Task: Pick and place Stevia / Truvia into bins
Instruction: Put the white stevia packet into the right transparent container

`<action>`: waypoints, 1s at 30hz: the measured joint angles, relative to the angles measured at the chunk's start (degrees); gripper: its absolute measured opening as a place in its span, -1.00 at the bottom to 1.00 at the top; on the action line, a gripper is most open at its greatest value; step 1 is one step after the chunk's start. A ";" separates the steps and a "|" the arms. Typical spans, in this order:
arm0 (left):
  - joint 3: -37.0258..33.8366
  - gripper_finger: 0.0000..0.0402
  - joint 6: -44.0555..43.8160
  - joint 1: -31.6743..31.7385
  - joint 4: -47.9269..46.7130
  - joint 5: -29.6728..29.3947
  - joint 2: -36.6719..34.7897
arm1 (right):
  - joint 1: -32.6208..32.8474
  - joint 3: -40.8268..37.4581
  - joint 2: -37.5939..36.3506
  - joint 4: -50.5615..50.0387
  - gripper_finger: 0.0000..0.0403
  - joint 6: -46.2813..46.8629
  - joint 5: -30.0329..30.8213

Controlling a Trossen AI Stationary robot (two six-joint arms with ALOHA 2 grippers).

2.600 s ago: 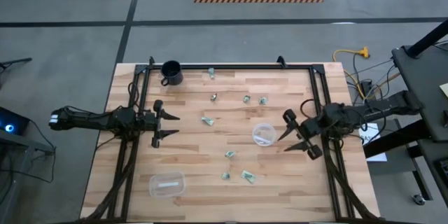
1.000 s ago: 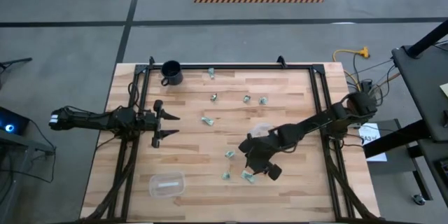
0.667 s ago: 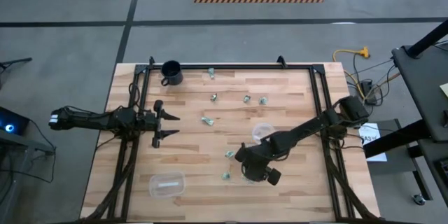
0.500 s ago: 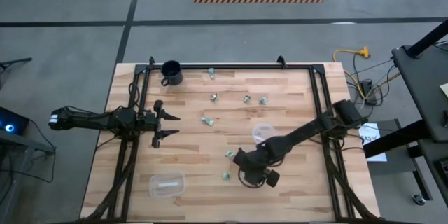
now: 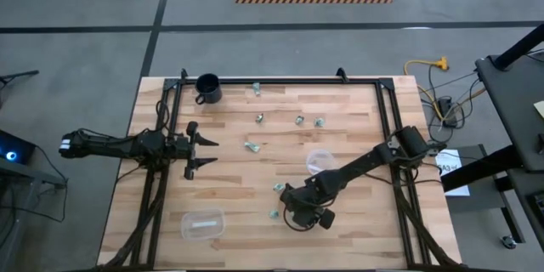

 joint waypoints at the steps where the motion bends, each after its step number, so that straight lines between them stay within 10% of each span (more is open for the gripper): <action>1: 0.00 0.06 0.00 0.00 0.00 0.00 0.00 | 0.00 -0.02 -0.13 0.08 -0.09 0.02 0.02; 11: 0.00 0.06 0.00 0.00 0.02 0.00 0.02 | 0.13 -0.46 -1.72 0.28 -0.14 3.52 1.09; 22: 0.00 0.06 0.00 0.00 0.02 0.01 0.02 | 0.02 -0.48 -1.70 -1.03 -0.90 3.35 -1.49; 30: 0.00 0.06 0.00 0.02 0.01 0.00 0.02 | 0.02 -0.55 -1.70 -0.73 -0.95 3.15 -1.82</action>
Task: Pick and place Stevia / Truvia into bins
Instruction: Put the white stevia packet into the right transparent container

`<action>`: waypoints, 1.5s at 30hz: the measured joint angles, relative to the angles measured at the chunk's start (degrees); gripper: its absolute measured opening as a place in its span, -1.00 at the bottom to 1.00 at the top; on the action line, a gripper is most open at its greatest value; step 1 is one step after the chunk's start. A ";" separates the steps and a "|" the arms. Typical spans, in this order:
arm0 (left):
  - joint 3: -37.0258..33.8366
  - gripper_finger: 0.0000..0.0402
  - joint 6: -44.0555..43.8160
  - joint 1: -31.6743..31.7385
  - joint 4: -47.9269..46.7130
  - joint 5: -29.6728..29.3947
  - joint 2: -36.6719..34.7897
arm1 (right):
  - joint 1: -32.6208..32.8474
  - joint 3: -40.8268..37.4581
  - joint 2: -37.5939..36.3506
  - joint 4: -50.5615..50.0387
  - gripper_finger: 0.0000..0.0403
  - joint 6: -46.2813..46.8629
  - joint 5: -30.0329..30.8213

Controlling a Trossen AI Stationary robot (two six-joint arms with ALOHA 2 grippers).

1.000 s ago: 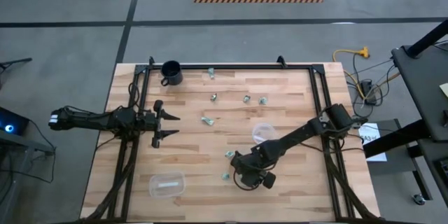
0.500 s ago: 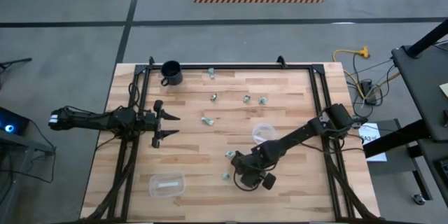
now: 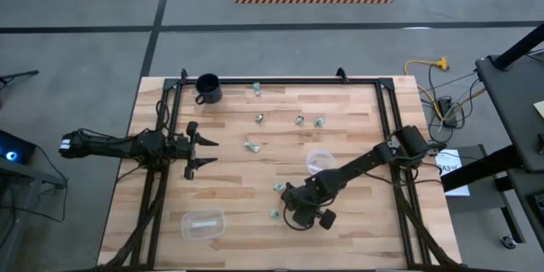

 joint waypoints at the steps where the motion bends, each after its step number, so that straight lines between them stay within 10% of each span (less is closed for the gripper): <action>1: 0.00 0.06 0.00 -0.02 -0.01 0.01 -0.02 | 0.00 -0.04 0.00 0.34 -0.95 0.70 0.05; 17: 0.00 0.06 0.00 0.00 -0.01 0.00 0.00 | 1.03 -0.15 -0.46 8.73 -0.96 28.29 20.18; 27: 0.00 0.06 0.00 0.00 0.02 0.02 -0.02 | 5.29 -0.26 -0.33 -2.98 -0.96 41.39 45.01; 45: 0.00 0.06 0.00 0.00 0.02 0.02 -0.02 | 12.12 -0.21 -1.61 -18.12 -0.96 56.80 71.80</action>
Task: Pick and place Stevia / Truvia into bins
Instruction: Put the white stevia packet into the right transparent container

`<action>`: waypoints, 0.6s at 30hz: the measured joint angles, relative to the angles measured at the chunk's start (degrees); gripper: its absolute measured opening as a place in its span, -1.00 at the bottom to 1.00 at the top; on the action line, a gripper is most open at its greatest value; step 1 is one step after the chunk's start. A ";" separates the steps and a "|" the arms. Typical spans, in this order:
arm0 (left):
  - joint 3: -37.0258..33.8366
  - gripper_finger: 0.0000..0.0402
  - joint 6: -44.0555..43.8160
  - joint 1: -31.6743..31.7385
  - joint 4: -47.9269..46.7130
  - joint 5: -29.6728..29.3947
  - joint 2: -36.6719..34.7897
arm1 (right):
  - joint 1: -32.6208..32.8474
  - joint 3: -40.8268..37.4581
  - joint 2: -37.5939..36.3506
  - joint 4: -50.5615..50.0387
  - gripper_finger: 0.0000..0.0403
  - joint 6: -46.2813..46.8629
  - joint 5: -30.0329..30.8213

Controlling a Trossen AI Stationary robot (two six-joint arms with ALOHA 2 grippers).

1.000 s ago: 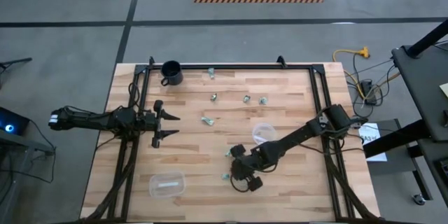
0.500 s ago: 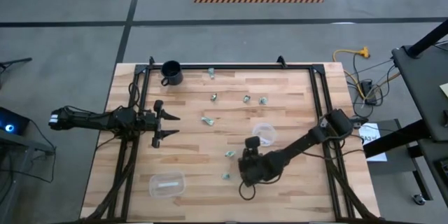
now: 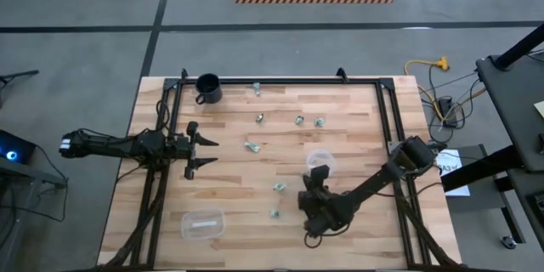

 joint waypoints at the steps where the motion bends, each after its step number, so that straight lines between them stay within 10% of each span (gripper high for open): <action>1: 0.00 0.06 0.00 0.00 -0.02 -0.01 0.00 | 0.56 0.00 -0.78 -1.30 -0.96 1.42 0.74; 18: 0.00 0.06 0.00 -0.02 0.04 -0.02 0.28 | 11.55 -19.26 -26.87 -0.76 -0.96 26.89 14.19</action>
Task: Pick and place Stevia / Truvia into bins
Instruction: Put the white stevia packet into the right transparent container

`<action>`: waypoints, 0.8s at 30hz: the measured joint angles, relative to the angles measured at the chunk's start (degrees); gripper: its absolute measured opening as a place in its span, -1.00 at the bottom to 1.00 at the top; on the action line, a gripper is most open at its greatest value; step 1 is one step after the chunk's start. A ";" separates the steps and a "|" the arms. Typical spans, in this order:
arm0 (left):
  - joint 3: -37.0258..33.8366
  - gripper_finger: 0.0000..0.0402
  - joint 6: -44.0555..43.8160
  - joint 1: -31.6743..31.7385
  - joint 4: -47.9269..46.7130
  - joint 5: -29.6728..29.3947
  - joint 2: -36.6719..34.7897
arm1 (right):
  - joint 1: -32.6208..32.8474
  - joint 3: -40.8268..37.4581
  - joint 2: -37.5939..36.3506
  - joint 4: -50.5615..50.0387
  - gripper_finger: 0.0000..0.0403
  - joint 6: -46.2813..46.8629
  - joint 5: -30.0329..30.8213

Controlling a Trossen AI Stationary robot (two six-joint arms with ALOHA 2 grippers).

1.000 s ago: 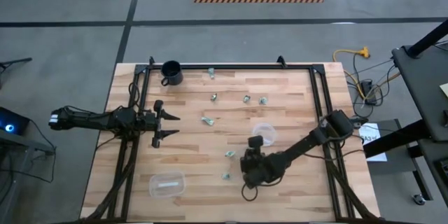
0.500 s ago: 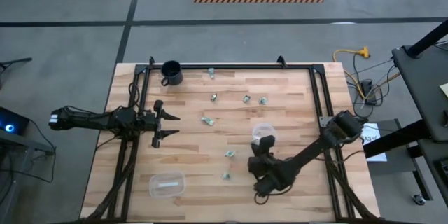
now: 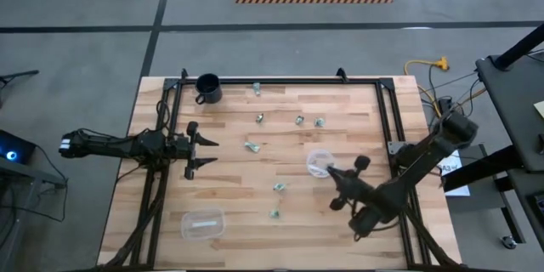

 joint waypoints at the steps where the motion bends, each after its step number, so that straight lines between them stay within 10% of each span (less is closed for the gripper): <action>1: 0.00 0.06 0.00 0.00 -0.10 0.06 -0.02 | 0.33 -2.03 -1.52 2.67 -0.96 -0.12 0.51; 10: 0.00 0.06 0.00 0.01 -0.04 0.02 0.11 | 1.16 -20.23 -15.30 35.47 -0.96 -17.08 0.20; 19: 0.00 0.06 0.00 0.00 -0.06 0.01 0.15 | 0.83 -41.81 -25.87 99.38 -0.96 -55.41 -22.73; 24: 0.00 0.06 0.00 0.02 -0.04 0.00 0.16 | 0.44 -48.30 -27.83 107.95 -0.96 -56.83 -22.75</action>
